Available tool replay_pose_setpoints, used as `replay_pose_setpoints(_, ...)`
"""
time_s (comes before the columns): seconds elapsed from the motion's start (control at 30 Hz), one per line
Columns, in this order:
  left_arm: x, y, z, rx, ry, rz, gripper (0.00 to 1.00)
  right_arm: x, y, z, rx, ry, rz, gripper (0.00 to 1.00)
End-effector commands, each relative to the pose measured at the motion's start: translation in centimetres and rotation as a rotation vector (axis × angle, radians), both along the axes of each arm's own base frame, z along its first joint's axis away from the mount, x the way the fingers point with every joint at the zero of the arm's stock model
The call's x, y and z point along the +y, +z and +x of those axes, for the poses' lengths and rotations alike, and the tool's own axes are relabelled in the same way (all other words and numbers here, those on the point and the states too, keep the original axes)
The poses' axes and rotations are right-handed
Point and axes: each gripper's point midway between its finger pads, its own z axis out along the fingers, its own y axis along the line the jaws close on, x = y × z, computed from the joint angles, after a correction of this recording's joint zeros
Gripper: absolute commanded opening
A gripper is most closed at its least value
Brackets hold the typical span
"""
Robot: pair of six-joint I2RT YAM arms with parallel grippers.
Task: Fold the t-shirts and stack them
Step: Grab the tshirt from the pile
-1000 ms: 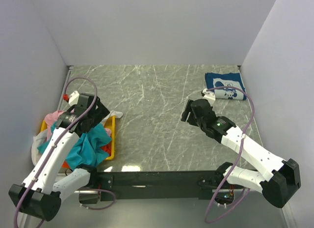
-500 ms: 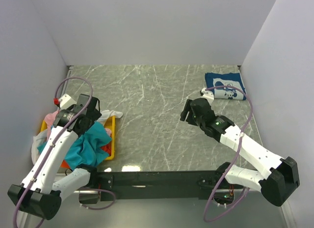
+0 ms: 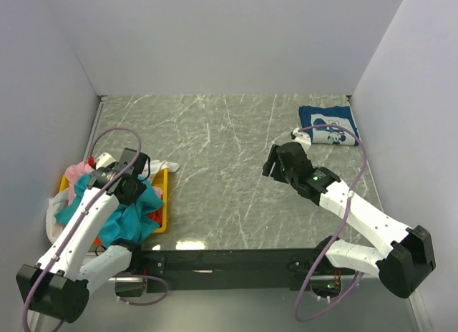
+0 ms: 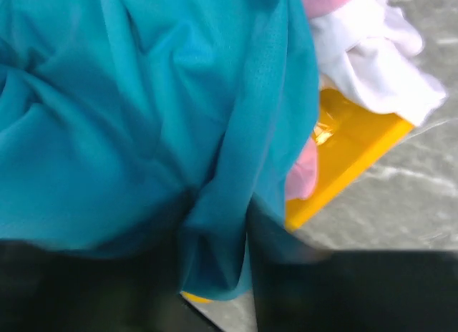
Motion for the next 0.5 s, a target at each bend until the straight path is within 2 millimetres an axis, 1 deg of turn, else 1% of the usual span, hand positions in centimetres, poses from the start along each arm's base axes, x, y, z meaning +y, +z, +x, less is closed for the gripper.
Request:
replay_pose_setpoints(0.0, -1.2, 1.7, 1.1, -0.107, -0.014, -0.077, 0.29, -0.3, 1.4, 0.8, -0.049, -0.035, 0.027, 0.72)
replay_pose_setpoints(0.03, -0.9, 2.3, 1.2, -0.124, -0.005, -0.067, 0.08, -0.3, 1.4, 0.8, -0.049, -0.036, 0.026, 0.72)
replay_pose_setpoints(0.07, -0.7, 2.9, 1.2, -0.138, 0.004, -0.06, 0.0, -0.3, 1.4, 0.9, -0.05, -0.037, 0.027, 0.72)
replay_pose_setpoints(0.1, -0.5, 4.4, 1.3, -0.166, 0.015, -0.057, 0.0, -0.3, 1.4, 1.0, -0.049, -0.037, 0.024, 0.72)
replay_pose_setpoints(0.17, 0.3, 6.4, 1.4, -0.216, 0.04, -0.032, 0.0, -0.3, 1.3, 1.2, -0.046, -0.034, 0.016, 0.72)
replay_pose_setpoints(0.2, 0.5, 8.5, 1.5, -0.259, 0.049, -0.033, 0.0, -0.2, 1.5, 1.4, -0.052, -0.033, 0.019, 0.72)
replay_pose_setpoints(0.27, 1.4, 11.1, 1.6, -0.335, 0.076, -0.012, 0.0, 0.0, 1.4, 1.6, -0.048, -0.026, 0.015, 0.71)
replay_pose_setpoints(0.3, 1.7, 13.5, 1.7, -0.401, 0.09, -0.018, 0.0, 0.0, 1.3, 1.7, -0.048, -0.026, 0.014, 0.71)
replay_pose_setpoints(0.37, 2.4, 16.6, 1.6, -0.512, 0.101, -0.008, 0.0, 0.2, 1.3, 2.0, -0.046, -0.022, 0.013, 0.71)
replay_pose_setpoints(0.4, 2.5, 18.6, 1.6, -0.585, 0.093, -0.018, 0.0, 0.3, 1.3, 2.1, -0.047, -0.022, 0.014, 0.71)
replay_pose_setpoints(0.43, 2.7, 20.5, 1.0, -0.668, 0.079, -0.029, 0.0, 0.4, 1.4, 2.3, -0.051, -0.022, 0.016, 0.71)
replay_pose_setpoints(0.47, 2.6, 23.0, 1.6, -0.772, 0.04, -0.022, 0.0, 0.3, 1.4, 2.4, -0.052, -0.023, 0.013, 0.7)
